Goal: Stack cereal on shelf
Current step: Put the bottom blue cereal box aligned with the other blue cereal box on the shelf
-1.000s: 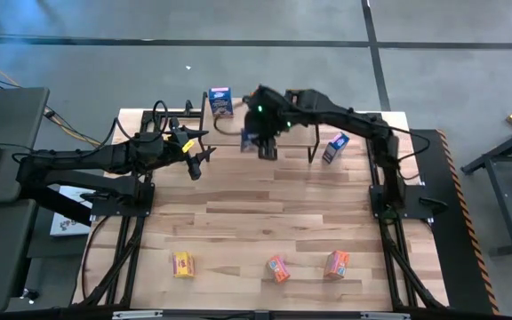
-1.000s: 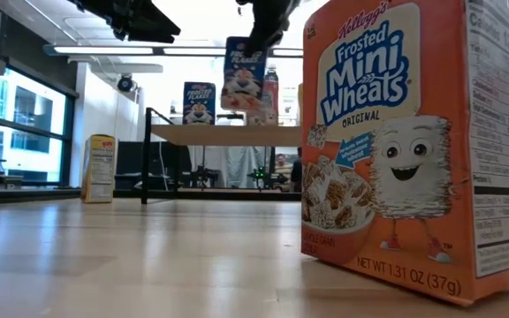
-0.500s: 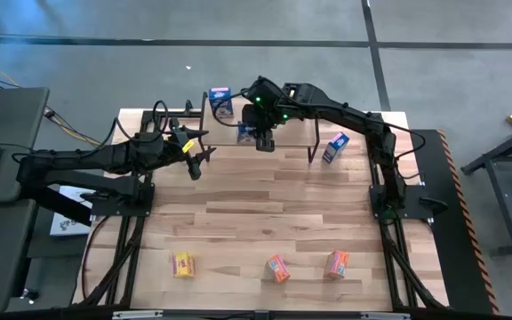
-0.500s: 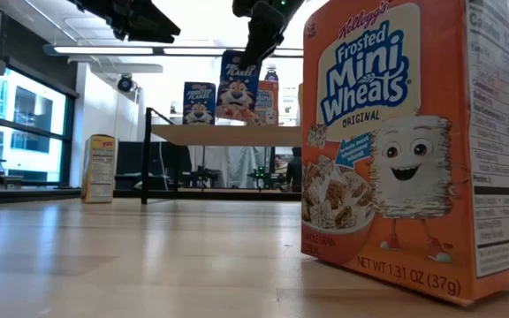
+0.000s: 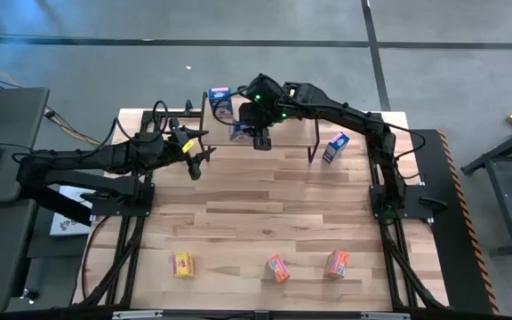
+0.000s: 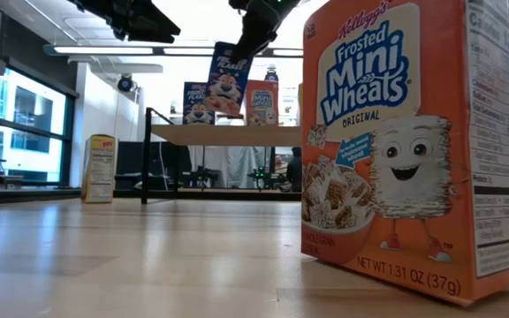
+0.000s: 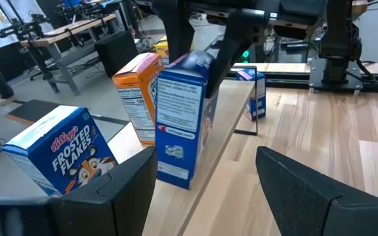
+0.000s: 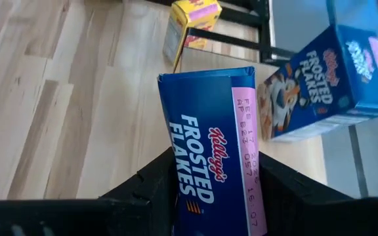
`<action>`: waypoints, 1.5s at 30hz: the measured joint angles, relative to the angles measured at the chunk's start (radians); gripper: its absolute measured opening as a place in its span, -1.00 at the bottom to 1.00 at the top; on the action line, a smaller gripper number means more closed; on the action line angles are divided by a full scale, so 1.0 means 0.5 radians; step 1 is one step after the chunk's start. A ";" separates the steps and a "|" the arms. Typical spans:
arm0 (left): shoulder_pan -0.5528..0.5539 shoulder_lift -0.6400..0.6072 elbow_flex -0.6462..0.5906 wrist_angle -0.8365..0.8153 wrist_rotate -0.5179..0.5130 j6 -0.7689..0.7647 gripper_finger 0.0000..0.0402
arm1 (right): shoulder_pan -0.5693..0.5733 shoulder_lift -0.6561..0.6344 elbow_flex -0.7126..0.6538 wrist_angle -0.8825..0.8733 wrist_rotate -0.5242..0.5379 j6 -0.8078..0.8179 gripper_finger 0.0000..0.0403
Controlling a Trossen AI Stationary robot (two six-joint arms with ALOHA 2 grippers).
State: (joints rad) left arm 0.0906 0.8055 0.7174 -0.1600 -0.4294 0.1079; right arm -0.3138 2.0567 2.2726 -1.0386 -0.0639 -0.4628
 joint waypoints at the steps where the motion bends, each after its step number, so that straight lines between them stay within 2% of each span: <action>1: 0.000 0.000 0.000 0.000 0.000 0.000 0.25 | 0.000 0.000 0.000 0.005 0.000 -0.014 -0.23; 16: 0.000 0.001 0.000 0.000 -0.001 0.000 0.25 | 0.001 0.000 0.000 0.013 -0.001 -0.032 -0.22; 28: 0.000 0.000 0.000 0.000 -0.001 0.000 0.25 | -0.040 0.005 -0.023 -0.015 0.005 0.020 -0.05; 45: 0.000 0.000 0.000 -0.001 0.000 0.000 0.25 | -0.095 0.060 -0.026 0.016 -0.060 0.037 -0.05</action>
State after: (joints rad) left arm 0.0908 0.8055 0.7174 -0.1604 -0.4294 0.1080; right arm -0.3615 2.0865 2.2597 -1.0307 -0.0938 -0.4445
